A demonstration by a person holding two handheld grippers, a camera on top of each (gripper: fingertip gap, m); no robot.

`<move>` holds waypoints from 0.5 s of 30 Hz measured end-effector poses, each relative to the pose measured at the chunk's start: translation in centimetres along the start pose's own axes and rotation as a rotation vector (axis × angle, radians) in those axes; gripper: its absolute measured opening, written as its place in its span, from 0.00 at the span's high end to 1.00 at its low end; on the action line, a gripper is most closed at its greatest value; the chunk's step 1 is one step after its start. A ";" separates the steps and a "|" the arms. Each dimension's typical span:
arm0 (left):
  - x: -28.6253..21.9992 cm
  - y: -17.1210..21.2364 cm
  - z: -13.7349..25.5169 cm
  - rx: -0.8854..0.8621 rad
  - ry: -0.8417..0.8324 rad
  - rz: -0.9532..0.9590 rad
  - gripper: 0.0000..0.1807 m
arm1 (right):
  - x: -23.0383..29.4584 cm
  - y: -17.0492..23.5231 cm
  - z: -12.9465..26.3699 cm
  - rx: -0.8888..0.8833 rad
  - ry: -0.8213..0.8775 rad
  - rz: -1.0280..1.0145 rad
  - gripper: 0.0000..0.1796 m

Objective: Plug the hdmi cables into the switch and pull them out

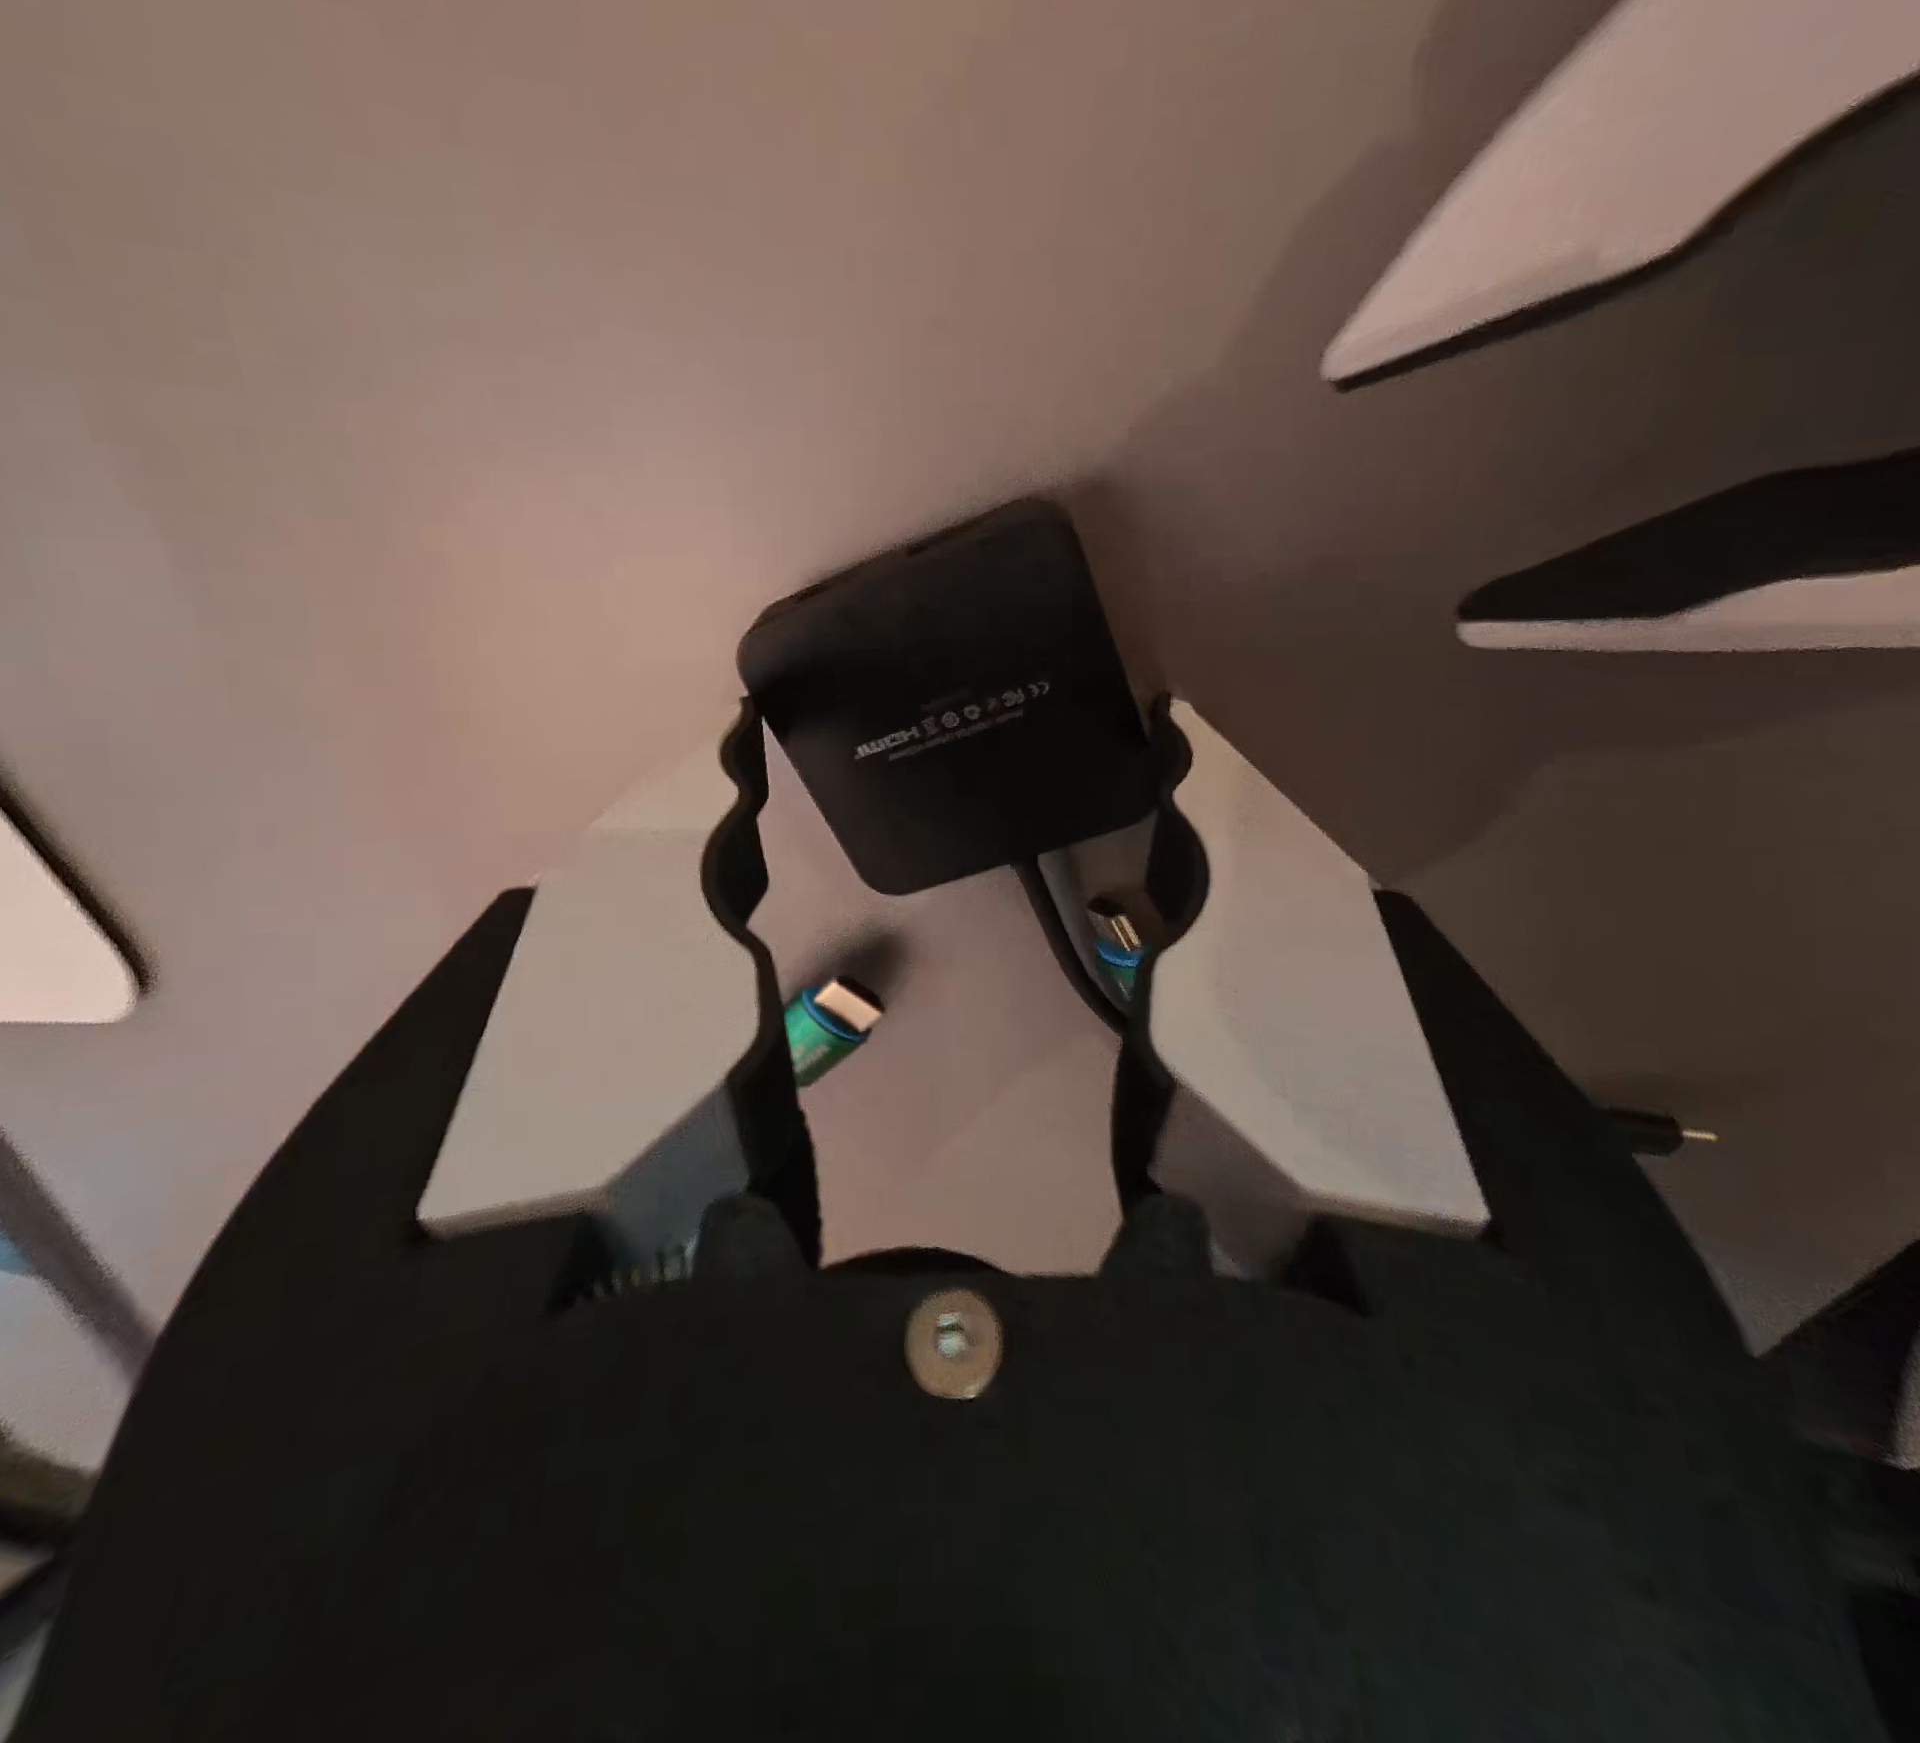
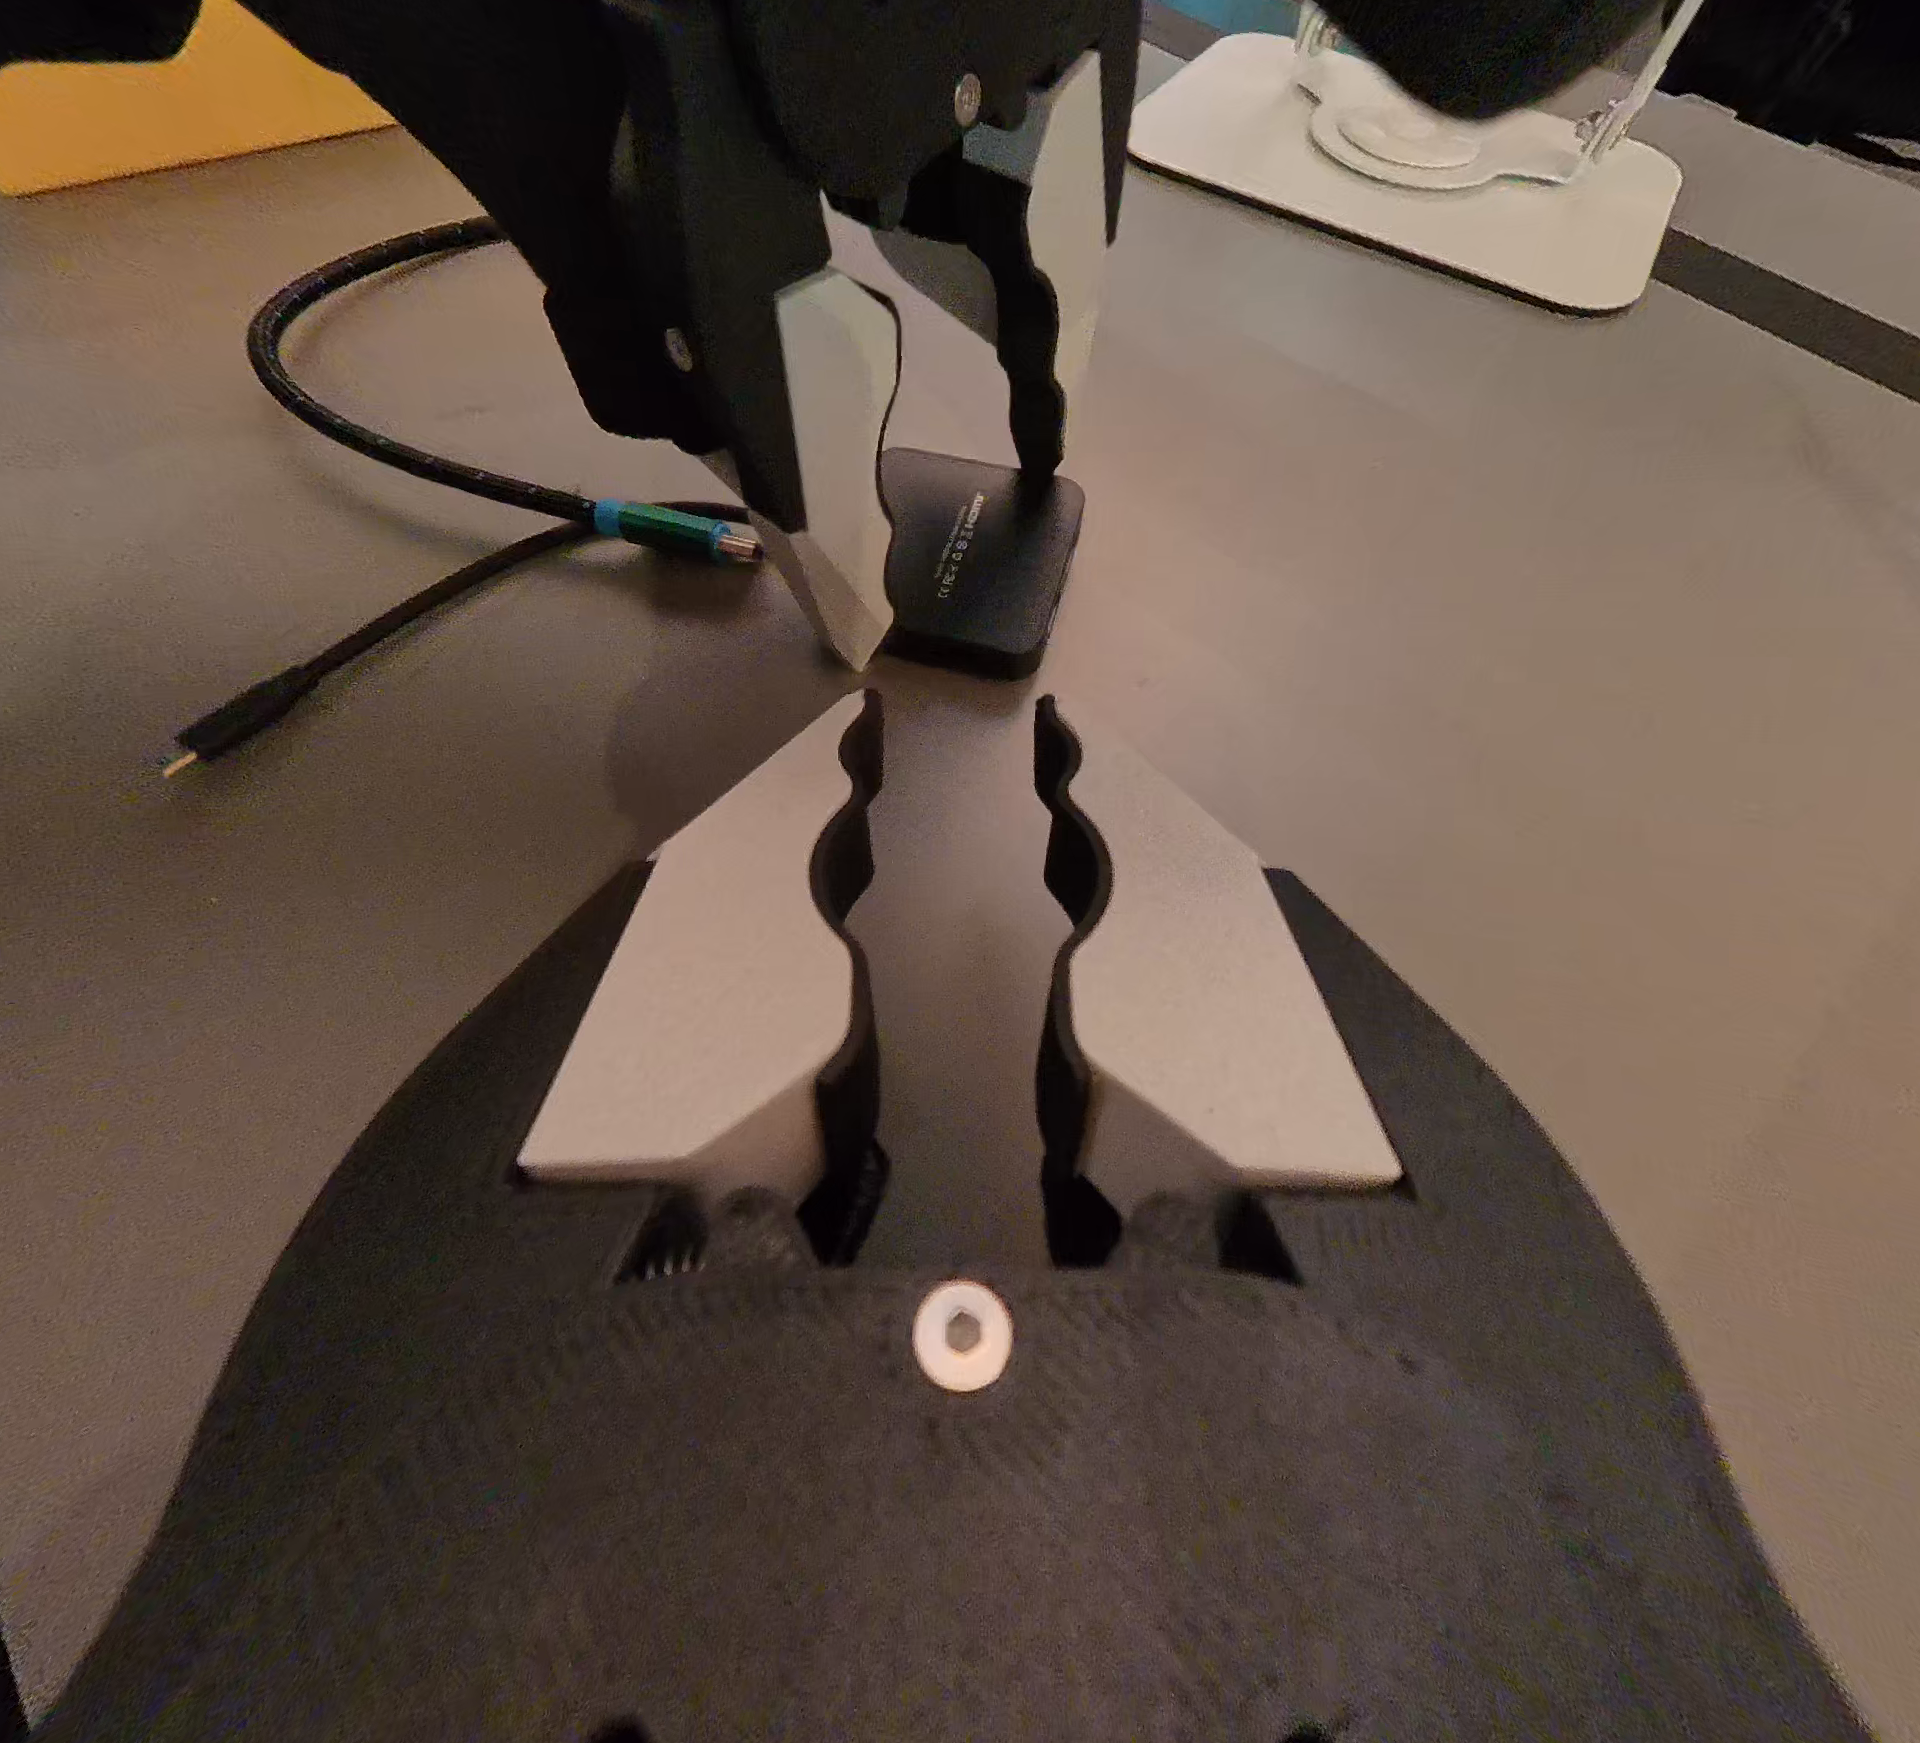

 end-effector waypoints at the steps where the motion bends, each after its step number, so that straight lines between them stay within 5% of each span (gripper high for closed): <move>1: -0.1 -0.3 0.1 0.013 -0.029 -0.044 0.61 | -0.1 0.1 0.0 0.002 0.001 -0.003 0.85; 9: -2.7 -2.3 1.1 -0.024 -0.144 -0.342 0.61 | -0.6 0.4 0.2 0.006 0.003 -0.014 0.84; 15: -3.3 -1.4 1.7 -0.124 -0.110 -0.314 0.63 | -0.8 0.5 0.4 0.005 0.000 -0.019 0.84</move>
Point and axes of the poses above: each gripper's, where its closed fingertips meet, z back along the fingers, y out of its underside, x = y × z across the jaws, the point moved 6 cm from there along z, back along the fingers, and after that the axes turned 14 degrees about x, right-handed, at the moved point
